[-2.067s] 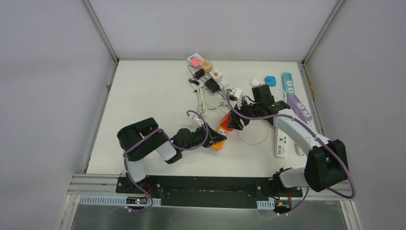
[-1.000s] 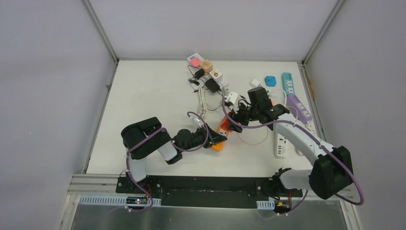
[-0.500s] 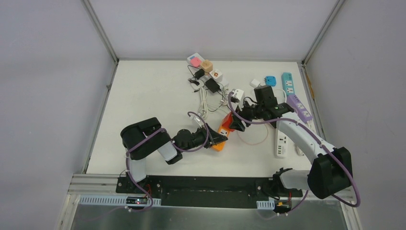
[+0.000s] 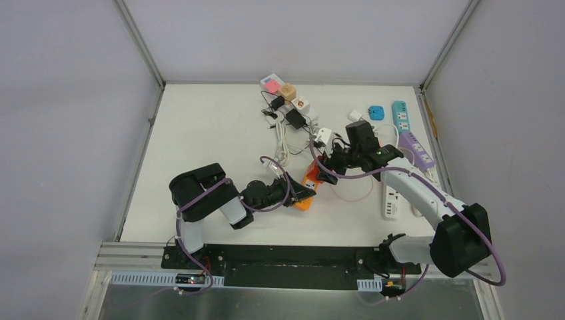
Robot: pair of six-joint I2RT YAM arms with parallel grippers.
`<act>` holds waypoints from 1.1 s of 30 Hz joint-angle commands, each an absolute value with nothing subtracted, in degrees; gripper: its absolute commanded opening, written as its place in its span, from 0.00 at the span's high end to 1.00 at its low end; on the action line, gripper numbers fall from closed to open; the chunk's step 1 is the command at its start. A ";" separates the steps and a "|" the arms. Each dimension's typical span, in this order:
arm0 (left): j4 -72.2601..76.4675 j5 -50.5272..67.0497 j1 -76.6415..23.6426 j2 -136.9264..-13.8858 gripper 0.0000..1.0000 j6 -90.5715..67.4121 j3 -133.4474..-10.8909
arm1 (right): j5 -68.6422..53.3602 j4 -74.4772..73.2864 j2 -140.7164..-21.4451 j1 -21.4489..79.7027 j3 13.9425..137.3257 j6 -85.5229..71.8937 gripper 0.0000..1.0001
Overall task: Pull the plug off the socket
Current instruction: Remove the plug from the socket.
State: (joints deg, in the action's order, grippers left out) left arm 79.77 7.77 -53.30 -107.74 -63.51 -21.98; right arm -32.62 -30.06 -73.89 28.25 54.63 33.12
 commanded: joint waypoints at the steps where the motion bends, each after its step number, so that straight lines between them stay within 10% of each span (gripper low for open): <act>1: 81.21 -1.65 -51.70 -109.57 1.00 -64.50 -23.15 | -47.23 -34.89 -72.24 35.16 55.70 31.37 1.00; 33: 81.27 -1.06 -50.20 -108.63 0.96 -62.84 -18.92 | -49.81 -35.79 -70.36 21.21 57.13 29.18 1.00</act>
